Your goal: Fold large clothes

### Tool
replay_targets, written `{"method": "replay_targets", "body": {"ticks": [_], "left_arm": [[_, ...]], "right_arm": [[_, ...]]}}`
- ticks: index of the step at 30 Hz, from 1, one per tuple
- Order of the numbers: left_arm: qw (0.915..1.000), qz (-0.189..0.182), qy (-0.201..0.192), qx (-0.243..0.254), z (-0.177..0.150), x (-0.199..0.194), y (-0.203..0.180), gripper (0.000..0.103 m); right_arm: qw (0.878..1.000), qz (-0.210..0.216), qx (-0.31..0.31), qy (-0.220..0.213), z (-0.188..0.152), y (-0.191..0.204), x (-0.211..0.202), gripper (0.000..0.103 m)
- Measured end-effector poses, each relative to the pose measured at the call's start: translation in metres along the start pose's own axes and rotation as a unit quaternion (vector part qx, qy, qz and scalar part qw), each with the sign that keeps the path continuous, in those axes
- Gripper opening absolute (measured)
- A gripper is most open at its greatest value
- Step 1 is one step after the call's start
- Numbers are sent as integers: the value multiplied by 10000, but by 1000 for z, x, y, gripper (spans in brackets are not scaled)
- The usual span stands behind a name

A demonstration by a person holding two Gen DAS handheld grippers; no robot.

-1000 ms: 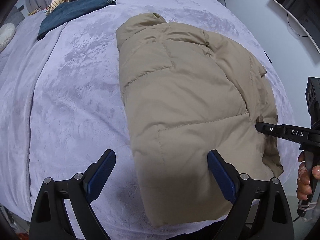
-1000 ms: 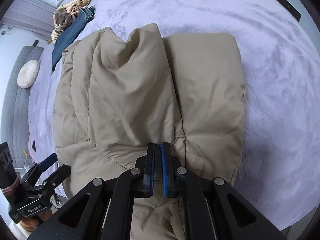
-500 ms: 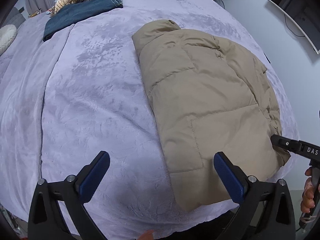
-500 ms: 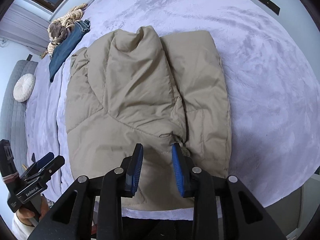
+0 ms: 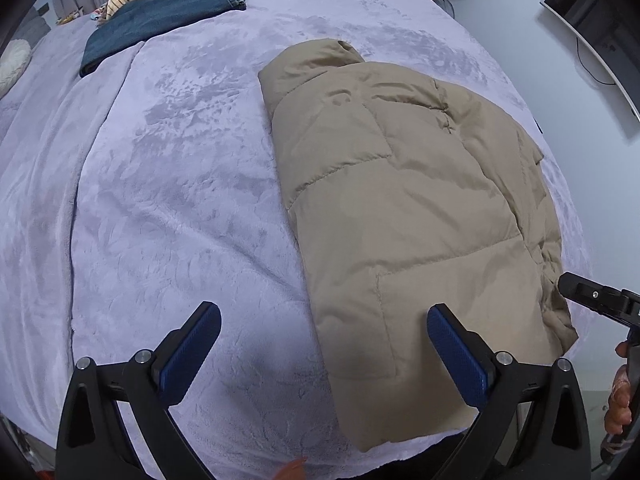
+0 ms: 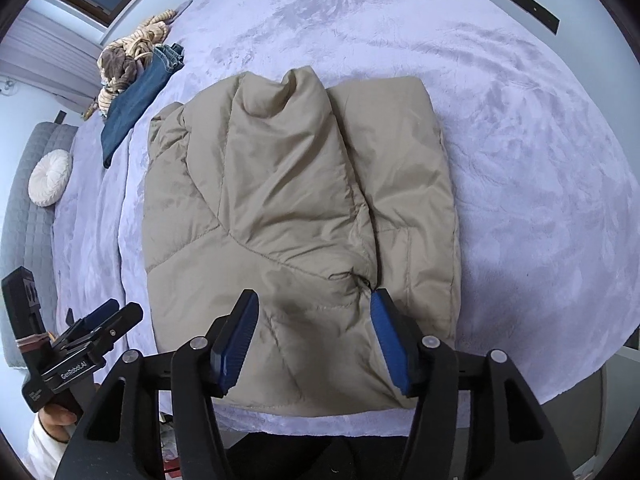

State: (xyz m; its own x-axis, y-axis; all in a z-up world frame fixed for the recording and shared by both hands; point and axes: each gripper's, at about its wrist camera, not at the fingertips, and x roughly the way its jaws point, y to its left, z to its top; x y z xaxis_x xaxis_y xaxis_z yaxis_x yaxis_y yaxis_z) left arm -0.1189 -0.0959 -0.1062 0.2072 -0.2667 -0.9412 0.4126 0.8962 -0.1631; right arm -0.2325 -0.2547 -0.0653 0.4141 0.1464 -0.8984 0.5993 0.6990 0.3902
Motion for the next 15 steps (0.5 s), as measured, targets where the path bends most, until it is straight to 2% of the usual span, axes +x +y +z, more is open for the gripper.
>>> {"method": "replay_targets", "body": {"ticks": [1, 7, 15], "left_arm": [[10000, 20, 20, -60, 4, 2, -1, 103], [9988, -215, 13, -430, 31, 13, -2, 103], [9924, -797, 314, -880, 44, 47, 0, 103]], "right_arm": [[10000, -1, -32, 32, 6, -3, 1, 64], [9995, 208, -191, 108, 45, -25, 2, 82], [9974, 656, 62, 297, 79, -73, 17, 86]]}}
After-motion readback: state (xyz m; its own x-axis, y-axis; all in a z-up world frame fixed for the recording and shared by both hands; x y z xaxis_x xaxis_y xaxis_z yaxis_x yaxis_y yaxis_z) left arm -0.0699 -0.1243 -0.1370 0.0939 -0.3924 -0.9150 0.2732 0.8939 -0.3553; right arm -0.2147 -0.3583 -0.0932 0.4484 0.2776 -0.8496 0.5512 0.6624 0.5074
